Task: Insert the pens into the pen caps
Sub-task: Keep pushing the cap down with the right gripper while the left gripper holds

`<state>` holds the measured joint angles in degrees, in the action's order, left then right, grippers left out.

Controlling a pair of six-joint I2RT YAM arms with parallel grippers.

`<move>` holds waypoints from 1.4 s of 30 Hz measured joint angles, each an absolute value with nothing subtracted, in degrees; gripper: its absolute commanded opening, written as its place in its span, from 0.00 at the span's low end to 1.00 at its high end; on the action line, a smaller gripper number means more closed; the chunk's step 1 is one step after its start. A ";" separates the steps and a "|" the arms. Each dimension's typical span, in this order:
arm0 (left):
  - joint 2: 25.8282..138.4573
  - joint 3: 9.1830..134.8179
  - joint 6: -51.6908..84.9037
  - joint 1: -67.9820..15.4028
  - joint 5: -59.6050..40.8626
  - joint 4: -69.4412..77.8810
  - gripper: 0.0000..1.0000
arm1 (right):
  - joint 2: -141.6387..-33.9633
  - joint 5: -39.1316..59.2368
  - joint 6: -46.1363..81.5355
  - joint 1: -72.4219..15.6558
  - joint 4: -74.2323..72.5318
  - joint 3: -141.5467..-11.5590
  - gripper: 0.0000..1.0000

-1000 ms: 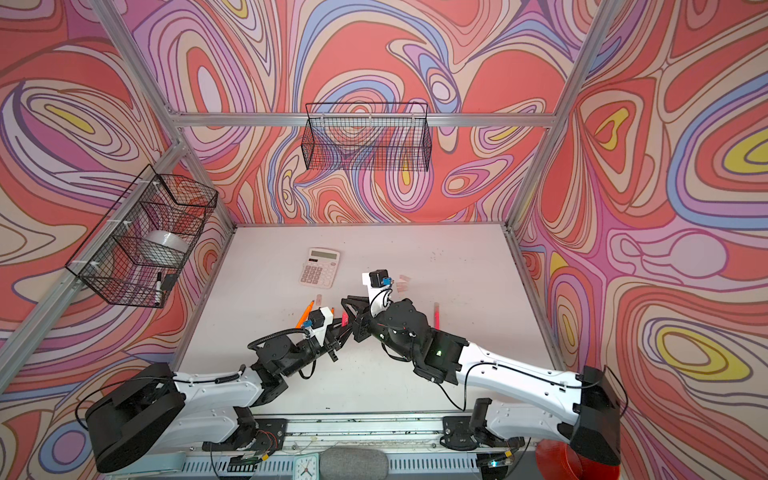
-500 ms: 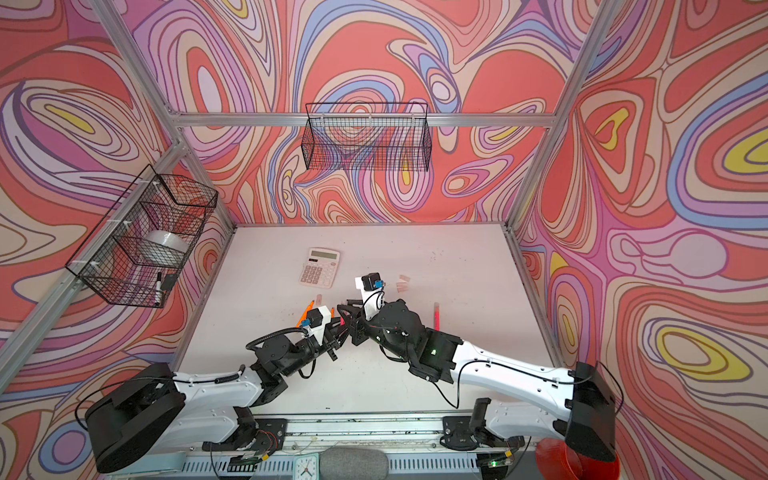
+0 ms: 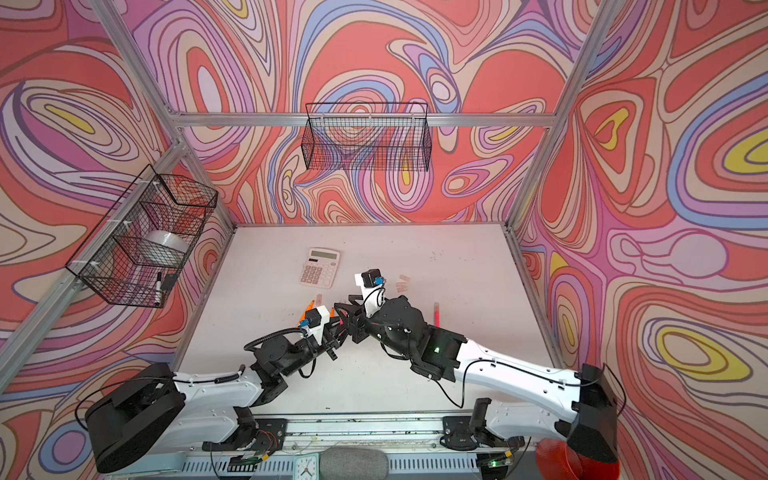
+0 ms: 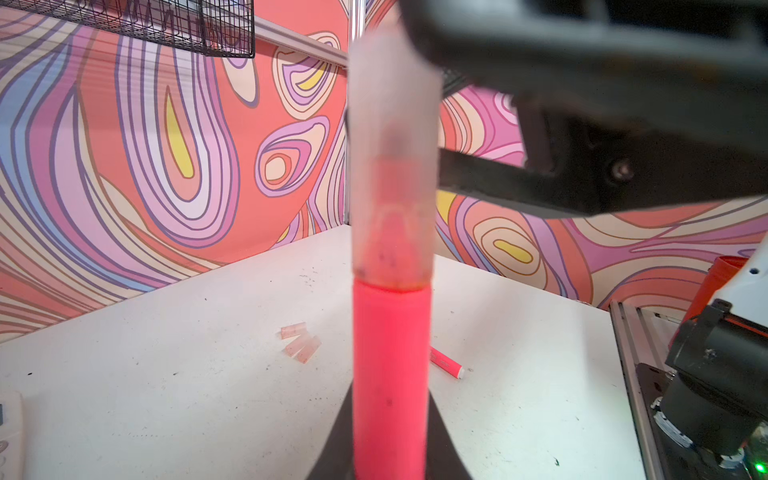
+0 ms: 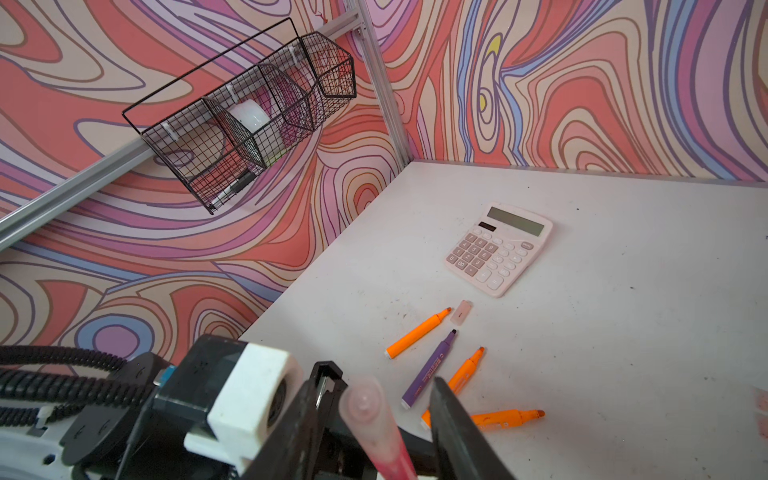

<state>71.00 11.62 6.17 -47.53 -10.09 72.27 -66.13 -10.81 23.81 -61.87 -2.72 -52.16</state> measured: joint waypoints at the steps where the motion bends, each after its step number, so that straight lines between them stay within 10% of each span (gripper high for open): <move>1: 71.00 11.62 6.17 -47.53 -10.09 72.27 0.00 | -66.35 -10.85 23.81 -61.87 -2.74 -52.40 0.44; 8: 71.00 11.62 6.17 -47.53 -10.13 72.27 0.00 | -69.12 -10.94 23.88 -61.87 -2.98 -55.07 0.39; 18: 70.94 11.62 6.28 -47.53 -10.17 72.60 0.00 | -71.07 -12.23 22.76 -61.69 -1.91 -56.38 0.00; 42: 63.09 28.58 -4.32 -47.86 -2.76 41.82 0.00 | -67.13 -15.05 27.18 -58.89 -17.93 -50.11 0.00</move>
